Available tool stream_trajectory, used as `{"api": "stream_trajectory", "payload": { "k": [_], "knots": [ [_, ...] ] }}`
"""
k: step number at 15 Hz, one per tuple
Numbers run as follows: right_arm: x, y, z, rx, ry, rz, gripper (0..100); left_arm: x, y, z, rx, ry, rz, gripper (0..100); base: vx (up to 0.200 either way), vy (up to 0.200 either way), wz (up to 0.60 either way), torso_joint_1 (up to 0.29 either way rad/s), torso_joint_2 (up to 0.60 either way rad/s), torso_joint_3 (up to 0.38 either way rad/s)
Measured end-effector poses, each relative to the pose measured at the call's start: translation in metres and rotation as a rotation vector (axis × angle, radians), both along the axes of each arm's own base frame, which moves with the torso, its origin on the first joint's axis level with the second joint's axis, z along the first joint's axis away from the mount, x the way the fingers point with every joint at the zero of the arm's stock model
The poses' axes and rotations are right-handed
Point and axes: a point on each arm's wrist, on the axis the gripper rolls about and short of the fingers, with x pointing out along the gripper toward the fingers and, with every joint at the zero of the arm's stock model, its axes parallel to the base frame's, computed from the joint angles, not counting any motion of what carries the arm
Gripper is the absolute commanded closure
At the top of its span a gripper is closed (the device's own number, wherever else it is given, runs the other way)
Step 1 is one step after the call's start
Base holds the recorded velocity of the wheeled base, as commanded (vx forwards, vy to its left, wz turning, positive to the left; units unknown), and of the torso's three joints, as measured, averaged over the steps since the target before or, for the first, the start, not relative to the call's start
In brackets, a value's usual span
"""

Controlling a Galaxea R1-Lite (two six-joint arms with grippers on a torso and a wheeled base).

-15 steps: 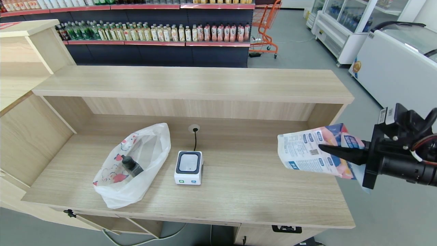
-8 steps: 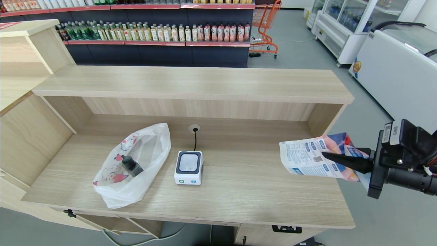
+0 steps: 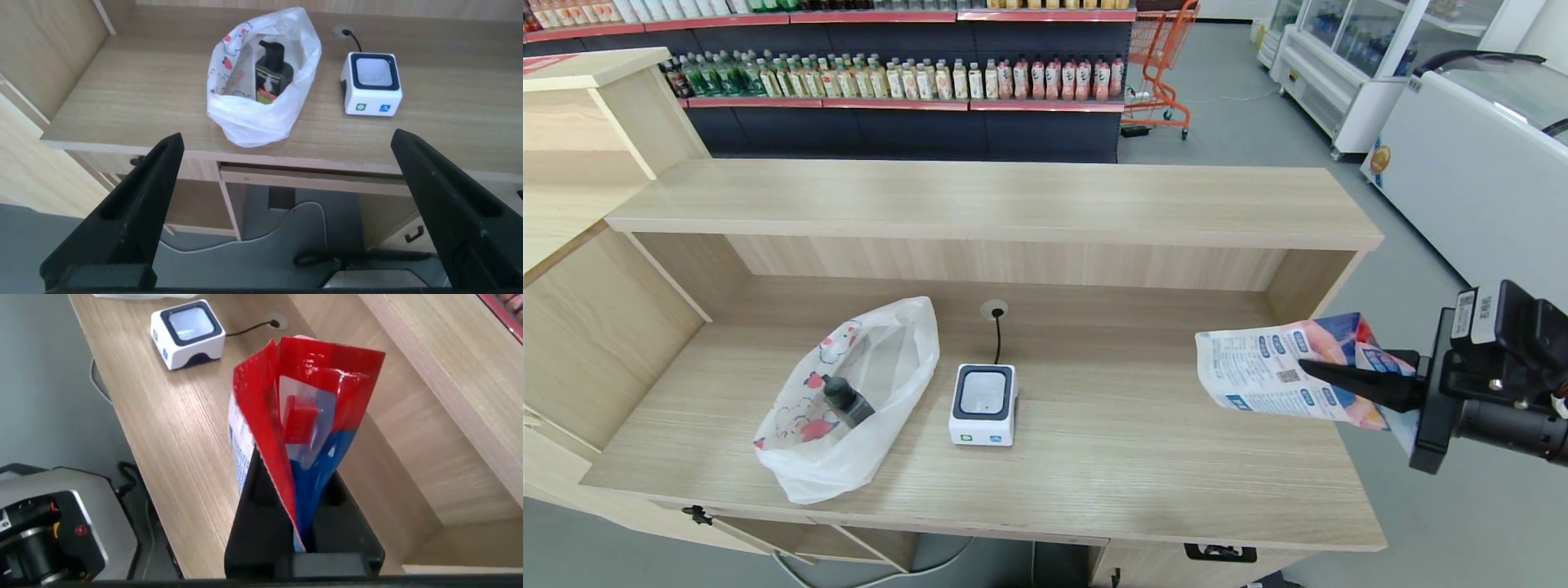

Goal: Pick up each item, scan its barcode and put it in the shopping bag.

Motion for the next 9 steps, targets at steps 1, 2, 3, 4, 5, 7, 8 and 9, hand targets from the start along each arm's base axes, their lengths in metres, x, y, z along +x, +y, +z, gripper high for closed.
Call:
{"api": "stream_trajectory", "payload": {
  "k": [1, 2, 3, 4, 5, 7, 8, 9],
  "knots": [
    [0.001, 0.000, 0.000, 0.002, 0.004, 0.003, 100, 0.000, 0.000, 0.000, -0.001, 0.001, -0.001, 0, 0.000, 0.200, 0.00, 0.002, 0.00, 0.007],
    [0.002, 0.000, 0.000, 0.004, 0.007, 0.006, 100, 0.000, 0.000, 0.000, -0.001, 0.000, 0.000, 0, 0.000, 0.200, 0.00, 0.002, 0.00, 0.007],
    [0.003, 0.000, -0.001, 0.005, 0.011, 0.004, 100, 0.000, 0.000, 0.000, -0.001, 0.000, 0.000, 0, 0.000, 0.200, 0.00, 0.002, 0.00, 0.007],
    [0.005, 0.000, -0.001, 0.005, 0.014, 0.003, 100, 0.000, 0.000, 0.000, 0.001, 0.000, 0.000, 0, 0.000, 0.200, 0.00, -0.002, 0.00, 0.002],
    [0.006, 0.001, -0.002, 0.004, 0.017, 0.005, 100, 0.000, 0.000, 0.000, 0.004, 0.001, 0.000, 0, 0.000, 0.200, 0.00, 0.007, 0.01, -0.002],
    [0.010, 0.001, -0.003, 0.003, 0.024, 0.004, 100, 0.000, 0.000, 0.000, 0.007, 0.001, 0.000, 0, 0.000, 0.200, 0.00, 0.002, 0.00, 0.005],
    [0.014, 0.002, -0.001, 0.004, 0.022, 0.004, 100, 0.000, 0.000, 0.000, 0.007, 0.001, 0.000, 0, 0.000, 0.200, 0.00, -0.002, 0.00, -0.002],
    [0.018, 0.002, 0.000, 0.004, 0.019, 0.004, 100, 0.000, 0.000, 0.000, 0.007, 0.001, 0.000, 0, 0.000, 0.200, 0.00, 0.007, 0.00, 0.007]
  ]
}}
